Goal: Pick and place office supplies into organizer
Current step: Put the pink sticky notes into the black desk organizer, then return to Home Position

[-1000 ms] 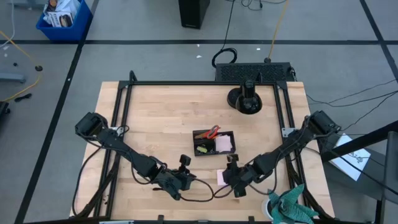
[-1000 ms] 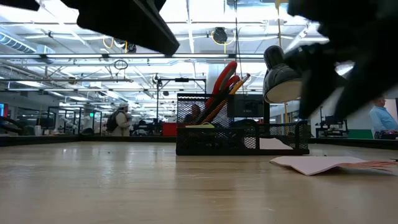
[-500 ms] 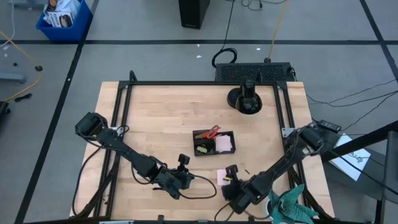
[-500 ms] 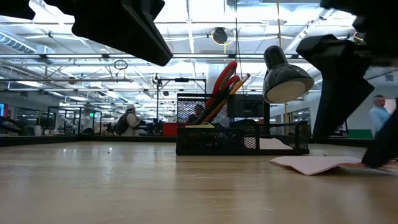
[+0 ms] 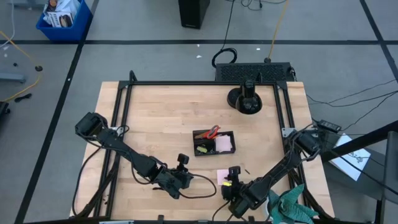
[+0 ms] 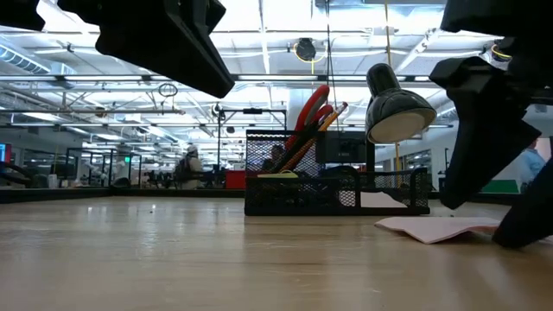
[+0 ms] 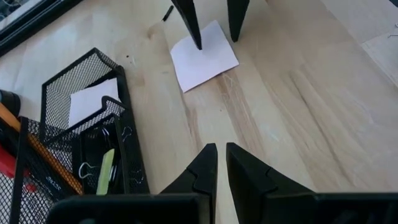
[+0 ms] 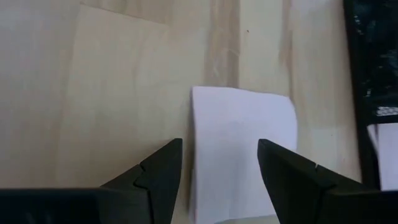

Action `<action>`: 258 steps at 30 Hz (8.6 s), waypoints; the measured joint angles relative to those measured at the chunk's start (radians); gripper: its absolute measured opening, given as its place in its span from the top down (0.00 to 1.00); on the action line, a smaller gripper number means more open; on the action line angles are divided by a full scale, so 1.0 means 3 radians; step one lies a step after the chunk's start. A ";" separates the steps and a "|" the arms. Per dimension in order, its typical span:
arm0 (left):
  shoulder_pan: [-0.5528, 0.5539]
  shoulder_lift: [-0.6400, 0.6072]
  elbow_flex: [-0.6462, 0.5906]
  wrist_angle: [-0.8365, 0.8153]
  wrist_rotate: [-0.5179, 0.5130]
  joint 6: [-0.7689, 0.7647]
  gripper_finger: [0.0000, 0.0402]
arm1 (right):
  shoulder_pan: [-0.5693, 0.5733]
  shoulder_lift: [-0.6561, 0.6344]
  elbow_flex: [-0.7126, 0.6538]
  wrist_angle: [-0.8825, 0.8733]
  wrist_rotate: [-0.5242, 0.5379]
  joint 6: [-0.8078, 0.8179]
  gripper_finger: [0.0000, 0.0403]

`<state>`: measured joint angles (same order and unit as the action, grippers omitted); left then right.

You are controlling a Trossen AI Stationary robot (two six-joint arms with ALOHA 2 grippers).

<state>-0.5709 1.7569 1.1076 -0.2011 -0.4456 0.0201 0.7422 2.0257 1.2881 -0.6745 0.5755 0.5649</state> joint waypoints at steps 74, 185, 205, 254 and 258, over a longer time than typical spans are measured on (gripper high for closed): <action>-0.0006 0.0001 0.0003 -0.0146 0.0000 -0.0055 0.90 | -0.0524 0.0157 0.0834 -0.2179 0.1227 -0.0206 1.00; 0.0418 -0.0294 0.0320 -0.0721 -0.0257 0.0891 0.99 | -0.2709 -0.2133 -0.2064 0.1799 -0.1139 -0.1641 1.00; 0.0415 -0.0302 0.0320 -0.0737 -0.0348 0.0952 0.99 | -0.2309 -0.2416 -0.1968 0.1870 -0.0849 -0.2072 1.00; 0.1709 -0.2739 -0.2208 0.1804 0.1812 0.0981 0.99 | -0.1886 -0.5759 -0.4064 0.3330 -0.2198 -0.1747 1.00; 0.1746 -0.2969 -0.2338 0.1736 0.1726 0.0937 0.99 | -0.2012 -0.5827 -0.4066 0.3303 -0.2277 -0.1680 1.00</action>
<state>-0.0471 0.8661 0.4062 0.3197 0.0723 0.3012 0.1387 0.2776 0.0681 0.3166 -0.1077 0.0610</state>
